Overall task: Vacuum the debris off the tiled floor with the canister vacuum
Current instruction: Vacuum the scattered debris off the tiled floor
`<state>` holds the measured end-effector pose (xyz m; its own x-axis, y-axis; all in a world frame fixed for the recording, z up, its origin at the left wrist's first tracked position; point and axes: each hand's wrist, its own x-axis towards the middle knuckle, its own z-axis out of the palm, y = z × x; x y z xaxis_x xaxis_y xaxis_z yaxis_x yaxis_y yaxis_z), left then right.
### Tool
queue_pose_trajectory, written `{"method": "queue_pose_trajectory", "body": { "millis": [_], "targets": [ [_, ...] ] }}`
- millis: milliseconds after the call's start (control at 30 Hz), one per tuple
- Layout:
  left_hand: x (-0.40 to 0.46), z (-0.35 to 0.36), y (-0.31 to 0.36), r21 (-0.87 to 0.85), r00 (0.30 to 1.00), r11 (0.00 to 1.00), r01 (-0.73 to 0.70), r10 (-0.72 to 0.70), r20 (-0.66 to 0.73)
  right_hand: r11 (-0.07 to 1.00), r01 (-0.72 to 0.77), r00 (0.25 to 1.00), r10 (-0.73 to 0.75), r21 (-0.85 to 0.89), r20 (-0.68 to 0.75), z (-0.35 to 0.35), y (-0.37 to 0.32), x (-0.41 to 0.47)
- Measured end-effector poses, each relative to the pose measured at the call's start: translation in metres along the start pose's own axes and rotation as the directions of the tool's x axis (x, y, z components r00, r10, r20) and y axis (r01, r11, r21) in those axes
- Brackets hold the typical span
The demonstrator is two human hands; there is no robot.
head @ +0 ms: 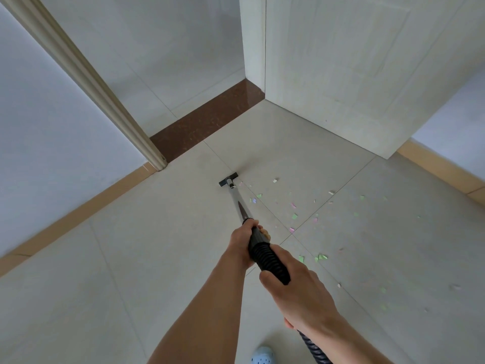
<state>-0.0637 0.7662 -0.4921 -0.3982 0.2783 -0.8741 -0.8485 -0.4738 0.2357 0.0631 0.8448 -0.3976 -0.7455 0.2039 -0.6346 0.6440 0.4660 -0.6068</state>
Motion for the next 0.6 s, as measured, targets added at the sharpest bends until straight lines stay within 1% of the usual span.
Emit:
{"method": "queue_pose_trajectory", "body": {
  "millis": [233, 467, 600],
  "targets": [
    [-0.007, 0.014, -0.048, 0.043, 0.999, 0.999, 0.023, -0.024, 0.023, 0.999, -0.035, 0.999, 0.035, 0.015, -0.021, -0.018, 0.035, -0.027],
    [-0.014, 0.024, -0.091, 0.111, 1.0, 0.994, 0.01, -0.009, -0.009, 0.989, -0.033, 0.999, 0.036, 0.142, -0.016, -0.03, 0.072, -0.053],
    [-0.021, 0.023, -0.109, 0.122, 1.0, 0.992, 0.018, -0.017, -0.013, 0.985, -0.046, 0.999, 0.048, 0.169, -0.007, -0.032, 0.088, -0.065]
  ]
}}
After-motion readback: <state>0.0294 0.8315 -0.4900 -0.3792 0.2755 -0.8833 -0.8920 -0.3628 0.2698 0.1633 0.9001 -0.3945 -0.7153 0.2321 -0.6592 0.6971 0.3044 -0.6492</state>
